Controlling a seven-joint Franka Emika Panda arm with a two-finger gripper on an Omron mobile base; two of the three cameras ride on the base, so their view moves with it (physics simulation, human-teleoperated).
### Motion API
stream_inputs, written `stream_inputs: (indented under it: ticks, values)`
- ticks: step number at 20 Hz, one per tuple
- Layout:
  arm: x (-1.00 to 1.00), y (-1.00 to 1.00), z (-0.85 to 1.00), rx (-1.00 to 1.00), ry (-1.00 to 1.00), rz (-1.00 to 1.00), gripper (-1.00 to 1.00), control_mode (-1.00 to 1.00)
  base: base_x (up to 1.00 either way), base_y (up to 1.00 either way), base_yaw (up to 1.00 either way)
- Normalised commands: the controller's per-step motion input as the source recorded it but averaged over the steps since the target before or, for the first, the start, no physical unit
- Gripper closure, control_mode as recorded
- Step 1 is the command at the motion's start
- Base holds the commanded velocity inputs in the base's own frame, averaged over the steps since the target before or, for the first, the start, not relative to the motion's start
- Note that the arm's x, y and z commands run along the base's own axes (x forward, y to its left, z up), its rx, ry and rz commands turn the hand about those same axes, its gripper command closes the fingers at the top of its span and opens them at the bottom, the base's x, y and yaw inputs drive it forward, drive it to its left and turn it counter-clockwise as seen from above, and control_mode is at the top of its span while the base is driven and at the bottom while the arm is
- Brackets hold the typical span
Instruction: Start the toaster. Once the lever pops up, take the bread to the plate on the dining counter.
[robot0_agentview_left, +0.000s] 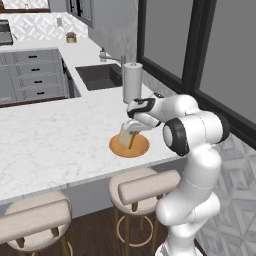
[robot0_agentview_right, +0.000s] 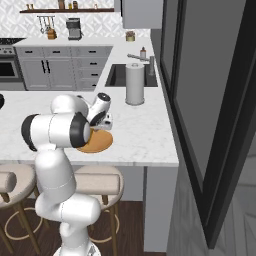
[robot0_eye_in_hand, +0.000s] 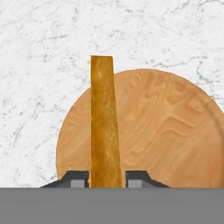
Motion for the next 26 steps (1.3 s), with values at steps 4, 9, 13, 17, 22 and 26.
stream_inputs:
  ticks: [4, 9, 13, 17, 22, 26]
  values:
    - [0.00, 0.00, 0.00, 0.00, 0.00, 0.00, -1.00, -1.00, 0.00, 0.00, 0.00]
    - [0.00, -0.03, 0.00, 0.00, 0.00, 0.00, -1.00, -1.00, 0.00, 0.00, 0.00]
    - [0.00, -0.08, 0.03, 0.00, 0.00, 0.00, -1.00, -1.00, 0.00, 0.00, 0.00]
    - [-0.05, 0.00, 0.31, -0.01, 0.00, 0.00, -1.00, -1.00, 0.00, 0.00, 0.00]
    - [-0.11, 0.00, 0.40, -0.06, -0.01, 0.00, -1.00, -1.00, 0.00, 0.00, 0.00]
    - [-0.19, 0.00, 0.41, -0.13, -0.02, 0.00, -1.00, -1.00, 0.00, 0.00, 0.00]
